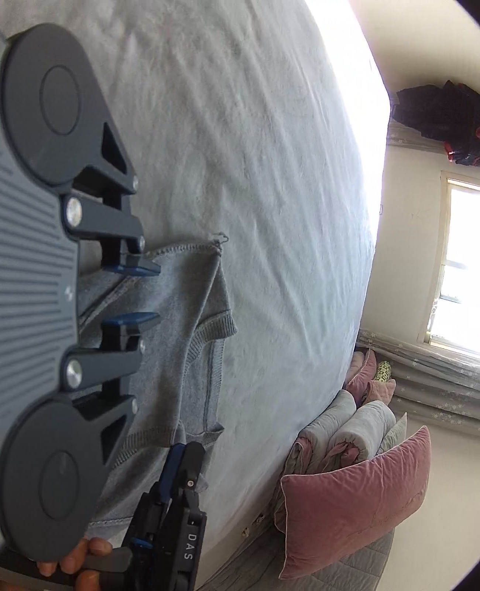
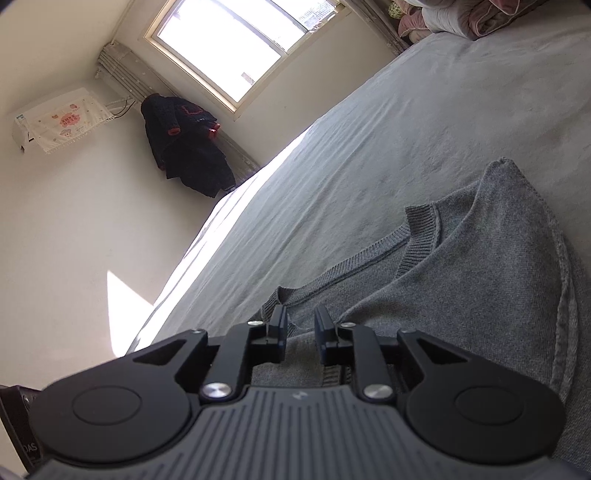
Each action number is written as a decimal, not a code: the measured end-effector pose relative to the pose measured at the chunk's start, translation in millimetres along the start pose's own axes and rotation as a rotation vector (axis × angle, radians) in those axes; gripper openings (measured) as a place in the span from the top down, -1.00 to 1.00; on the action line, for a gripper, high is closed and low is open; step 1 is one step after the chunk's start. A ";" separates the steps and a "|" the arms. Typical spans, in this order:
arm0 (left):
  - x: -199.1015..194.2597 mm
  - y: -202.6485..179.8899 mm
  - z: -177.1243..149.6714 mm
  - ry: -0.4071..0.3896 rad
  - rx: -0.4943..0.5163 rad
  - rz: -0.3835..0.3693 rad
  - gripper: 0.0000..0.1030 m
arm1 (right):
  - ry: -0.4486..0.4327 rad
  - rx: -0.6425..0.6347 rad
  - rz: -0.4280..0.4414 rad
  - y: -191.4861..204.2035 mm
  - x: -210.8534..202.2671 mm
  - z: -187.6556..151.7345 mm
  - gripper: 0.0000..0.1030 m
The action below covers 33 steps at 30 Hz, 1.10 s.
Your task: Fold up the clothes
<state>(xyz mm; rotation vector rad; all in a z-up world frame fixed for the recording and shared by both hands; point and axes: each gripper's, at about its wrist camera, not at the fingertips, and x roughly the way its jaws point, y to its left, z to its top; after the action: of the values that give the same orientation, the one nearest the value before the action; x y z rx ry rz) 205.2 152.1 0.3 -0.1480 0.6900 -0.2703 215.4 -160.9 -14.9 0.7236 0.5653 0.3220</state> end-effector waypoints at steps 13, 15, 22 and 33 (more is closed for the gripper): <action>-92.4 -53.1 -70.7 0.076 0.119 -0.010 0.40 | 0.140 0.074 -0.057 12.5 -57.1 -41.4 0.14; -103.2 -61.2 -89.2 0.060 0.118 -0.030 0.40 | 0.159 0.076 -0.052 13.8 -61.9 -50.8 0.14; -112.7 -65.1 -124.9 0.064 0.158 -0.077 0.40 | 0.149 0.035 -0.080 21.3 -49.1 -60.3 0.33; -137.3 -44.8 -135.8 0.083 0.144 -0.195 0.40 | 0.171 0.054 -0.131 25.6 -56.6 -68.8 0.68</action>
<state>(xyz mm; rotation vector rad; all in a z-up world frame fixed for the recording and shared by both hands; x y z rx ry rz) 7.4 143.5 -9.9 -0.0671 0.7371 -0.5142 127.2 -132.4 -17.9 0.7109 0.7819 0.2488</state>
